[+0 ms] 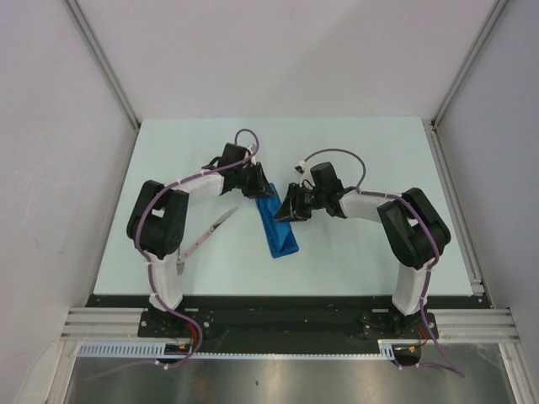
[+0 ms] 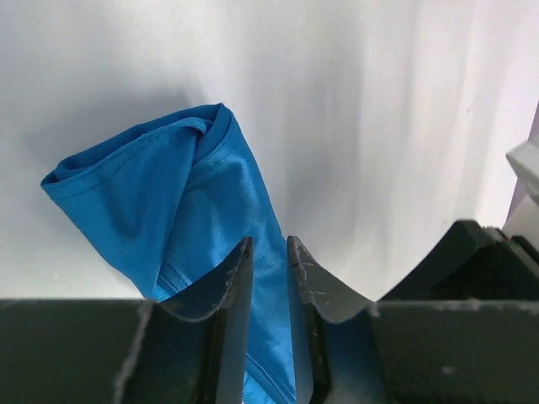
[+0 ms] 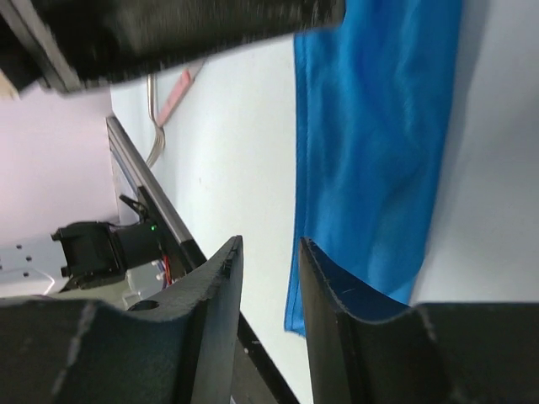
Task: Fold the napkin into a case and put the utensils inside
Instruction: Smooth out the smaller rectangle-folded napkin at the center of the board.
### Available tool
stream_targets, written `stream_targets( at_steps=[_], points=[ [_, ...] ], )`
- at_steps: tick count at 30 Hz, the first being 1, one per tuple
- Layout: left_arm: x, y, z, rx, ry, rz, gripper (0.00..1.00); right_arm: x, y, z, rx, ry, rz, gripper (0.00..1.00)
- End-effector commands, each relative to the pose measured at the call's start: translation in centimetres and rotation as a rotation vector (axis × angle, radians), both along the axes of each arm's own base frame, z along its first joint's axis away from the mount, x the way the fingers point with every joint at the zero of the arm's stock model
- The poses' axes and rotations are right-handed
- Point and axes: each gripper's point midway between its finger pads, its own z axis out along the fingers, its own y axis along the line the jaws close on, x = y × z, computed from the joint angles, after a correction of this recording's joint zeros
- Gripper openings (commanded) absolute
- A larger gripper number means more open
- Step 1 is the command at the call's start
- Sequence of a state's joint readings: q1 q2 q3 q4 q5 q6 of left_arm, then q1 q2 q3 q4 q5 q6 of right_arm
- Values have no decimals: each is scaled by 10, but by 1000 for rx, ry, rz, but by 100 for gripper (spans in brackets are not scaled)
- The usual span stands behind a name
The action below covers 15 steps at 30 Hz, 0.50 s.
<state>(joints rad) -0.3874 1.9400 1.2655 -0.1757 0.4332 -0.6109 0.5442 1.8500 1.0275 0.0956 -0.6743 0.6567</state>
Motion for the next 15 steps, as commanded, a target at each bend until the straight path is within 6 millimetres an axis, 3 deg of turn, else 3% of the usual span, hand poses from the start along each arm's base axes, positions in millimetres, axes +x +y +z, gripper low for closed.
stream_targets(
  at_steps=[1, 3, 7, 10, 13, 15],
  points=[
    [13, 0, 0, 0, -20, 23, 27, 17, 15, -4, 24, -7, 1, 36],
    [14, 4, -10, 31, -3, 29, 25, 17, 21, -8, 26, 3, 0, 35],
    [14, 18, -44, 139, 52, 43, 23, 1, 27, -37, -1, 38, 11, 31],
    [15, 25, -50, 178, 57, 58, 21, -12, 22, -61, -65, 48, 19, 31],
    [19, 17, -25, 115, 18, 61, 22, -11, 15, -62, -120, 21, 20, 31],
    [22, 8, 11, 45, -22, 68, 23, -5, 12, -53, -162, -9, 12, 32]
  ],
)
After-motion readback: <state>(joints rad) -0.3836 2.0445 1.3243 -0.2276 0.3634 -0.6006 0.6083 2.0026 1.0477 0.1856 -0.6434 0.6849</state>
